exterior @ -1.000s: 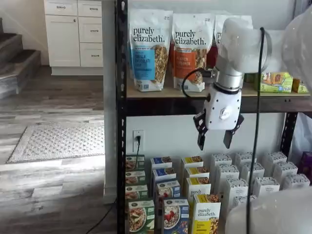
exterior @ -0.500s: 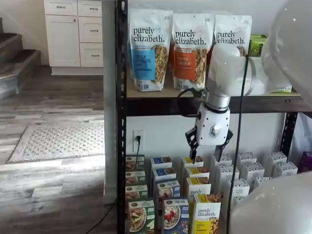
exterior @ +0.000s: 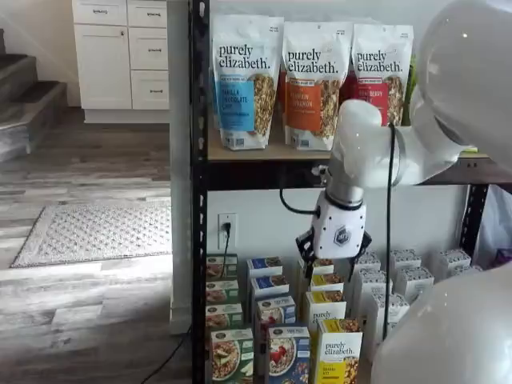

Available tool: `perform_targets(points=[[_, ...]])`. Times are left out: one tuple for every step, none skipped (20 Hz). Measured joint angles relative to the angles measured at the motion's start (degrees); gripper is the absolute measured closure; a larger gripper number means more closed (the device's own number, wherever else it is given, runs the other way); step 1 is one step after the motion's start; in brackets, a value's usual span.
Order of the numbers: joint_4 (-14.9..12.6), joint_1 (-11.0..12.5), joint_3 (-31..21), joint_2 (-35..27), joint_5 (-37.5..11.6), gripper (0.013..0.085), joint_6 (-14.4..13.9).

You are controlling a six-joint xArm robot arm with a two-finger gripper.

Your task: Pick up the blue and white box that is on the bottom shelf, the second box from the left

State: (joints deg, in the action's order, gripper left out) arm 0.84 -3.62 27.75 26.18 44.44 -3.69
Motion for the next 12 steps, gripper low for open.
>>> perform_targets(points=[[-0.28, -0.13, -0.21, -0.82, -0.84, 0.0130, -0.31], [-0.66, -0.25, -0.41, -1.61, -1.67, 0.0130, -0.69], [-0.68, -0.32, -0.68, -2.36, -2.62, 0.0130, -0.75], [-0.75, -0.35, -0.91, -3.00, -3.50, 0.0130, -0.85], [-0.81, -0.37, -1.10, -3.75, -4.38, 0.0130, -0.90], [-0.79, -0.36, -1.27, -4.41, -5.16, 0.0130, -0.87], [-0.85, -0.34, -1.47, -5.04, -6.08, 0.0130, -0.88], [-1.00, -0.30, -1.70, -5.75, -7.13, 0.0130, -0.94], [-1.09, -0.22, -1.84, -6.47, -8.11, 0.0130, -0.94], [-1.40, -0.14, -1.90, -7.21, -8.91, 0.0130, -1.12], [-1.73, -0.06, -1.88, -7.95, -9.64, 0.0130, -1.31], [-1.84, 0.07, -1.83, -8.81, -10.54, 0.0130, -1.27]])
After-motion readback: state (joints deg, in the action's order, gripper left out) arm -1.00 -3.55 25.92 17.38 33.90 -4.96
